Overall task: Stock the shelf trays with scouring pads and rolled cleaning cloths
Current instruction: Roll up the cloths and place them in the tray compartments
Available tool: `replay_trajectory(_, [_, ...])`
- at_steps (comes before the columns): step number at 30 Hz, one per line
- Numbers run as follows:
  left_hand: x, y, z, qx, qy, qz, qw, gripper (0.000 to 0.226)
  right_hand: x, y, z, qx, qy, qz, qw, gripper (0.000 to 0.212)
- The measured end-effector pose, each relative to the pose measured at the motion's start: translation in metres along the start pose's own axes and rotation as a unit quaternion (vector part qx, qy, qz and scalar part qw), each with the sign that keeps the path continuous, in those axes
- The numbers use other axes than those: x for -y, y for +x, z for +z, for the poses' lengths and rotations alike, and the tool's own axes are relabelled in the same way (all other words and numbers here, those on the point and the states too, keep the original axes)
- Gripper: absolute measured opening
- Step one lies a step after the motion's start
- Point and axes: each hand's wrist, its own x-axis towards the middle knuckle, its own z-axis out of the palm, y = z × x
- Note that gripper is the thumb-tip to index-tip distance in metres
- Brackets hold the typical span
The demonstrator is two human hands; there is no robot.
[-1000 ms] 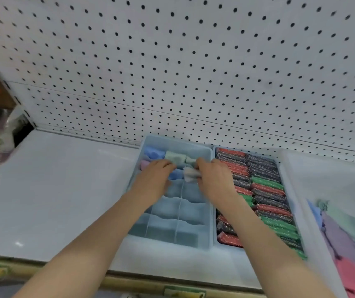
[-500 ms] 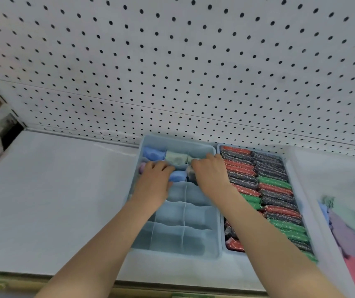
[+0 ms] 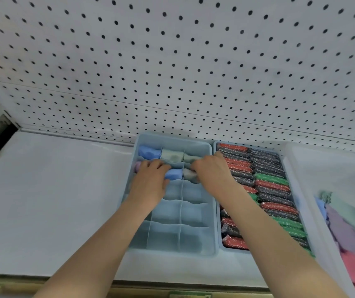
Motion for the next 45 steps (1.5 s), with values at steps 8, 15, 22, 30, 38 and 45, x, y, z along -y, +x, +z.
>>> replay_trajectory(8, [-0.004,0.000,-0.010,0.053,0.056,-0.034,0.996,0.030,-0.010,-0.024,-0.003,-0.035,0.141,-0.018,0.989,0.031])
replay_trajectory(15, [-0.110,0.016,-0.026,0.008,-0.020,0.033,0.999,0.031,-0.121,-0.138,0.030,-0.282,0.372,0.195,0.863,0.025])
replay_trajectory(22, [-0.222,0.005,0.011,0.077,-0.085,0.167,0.979,0.035,-0.218,-0.193,0.127,0.069,0.276,0.398,0.872,0.032])
replay_trajectory(30, [-0.238,-0.006,0.024,0.120,-0.060,0.114,0.984,0.036,-0.253,-0.185,0.111,0.016,0.430,0.333,0.839,0.015])
replay_trajectory(38, [-0.261,0.005,-0.019,0.074,-0.211,0.051,0.973,0.031,-0.289,-0.215,0.039,-0.170,0.549,0.311,0.757,0.017])
replay_trajectory(45, [-0.288,0.012,-0.044,0.059,-0.279,0.092,0.954,0.075,-0.259,-0.217,-0.014,-0.217,0.702,0.226,0.639,0.013])
